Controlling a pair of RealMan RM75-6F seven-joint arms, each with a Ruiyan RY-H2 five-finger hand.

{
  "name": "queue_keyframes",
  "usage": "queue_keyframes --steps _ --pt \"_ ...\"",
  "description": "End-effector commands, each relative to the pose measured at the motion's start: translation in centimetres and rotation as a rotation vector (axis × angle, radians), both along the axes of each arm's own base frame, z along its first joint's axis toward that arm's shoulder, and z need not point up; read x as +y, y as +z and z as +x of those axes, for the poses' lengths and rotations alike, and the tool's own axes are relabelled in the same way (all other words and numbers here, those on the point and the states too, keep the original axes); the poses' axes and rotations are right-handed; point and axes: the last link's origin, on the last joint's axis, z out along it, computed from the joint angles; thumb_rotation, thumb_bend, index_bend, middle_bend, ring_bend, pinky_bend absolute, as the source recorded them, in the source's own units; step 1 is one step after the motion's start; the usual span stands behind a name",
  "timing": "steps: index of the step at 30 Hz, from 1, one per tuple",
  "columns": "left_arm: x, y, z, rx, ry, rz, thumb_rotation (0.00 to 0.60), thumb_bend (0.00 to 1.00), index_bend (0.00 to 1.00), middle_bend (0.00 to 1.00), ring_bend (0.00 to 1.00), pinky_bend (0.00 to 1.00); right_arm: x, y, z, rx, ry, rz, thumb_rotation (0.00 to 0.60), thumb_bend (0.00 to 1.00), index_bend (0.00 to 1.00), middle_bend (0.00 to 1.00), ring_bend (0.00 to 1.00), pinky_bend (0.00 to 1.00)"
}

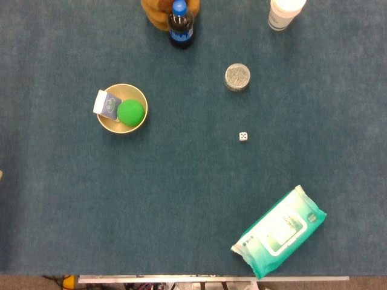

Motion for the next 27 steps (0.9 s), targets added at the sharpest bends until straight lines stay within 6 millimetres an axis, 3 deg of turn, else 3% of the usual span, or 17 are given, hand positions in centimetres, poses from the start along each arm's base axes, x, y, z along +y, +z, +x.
queue_keyframes --steps 1,15,21,27 --pt "-0.2 0.1 -0.1 -0.006 0.004 0.009 0.600 0.08 0.23 0.16 0.20 0.38 -0.3 0.0 0.1 -0.004 0.005 0.002 0.600 0.37 0.22 0.16 0.07 0.23" --pt "-0.6 0.4 0.2 -0.009 0.013 0.031 0.600 0.08 0.23 0.16 0.20 0.38 -2.2 0.0 0.5 -0.027 0.039 0.025 0.600 0.37 0.22 0.16 0.07 0.28" --pt "-1.3 0.4 0.0 0.009 0.025 0.022 0.600 0.08 0.23 0.16 0.20 0.38 -2.4 0.1 0.4 -0.019 0.046 0.033 0.600 0.37 0.22 0.28 0.14 0.33" --pt "-1.3 0.3 -0.3 -0.003 0.023 0.034 0.600 0.08 0.23 0.16 0.20 0.38 -2.6 0.1 0.6 -0.014 0.046 0.035 0.600 0.37 0.22 0.29 0.15 0.33"
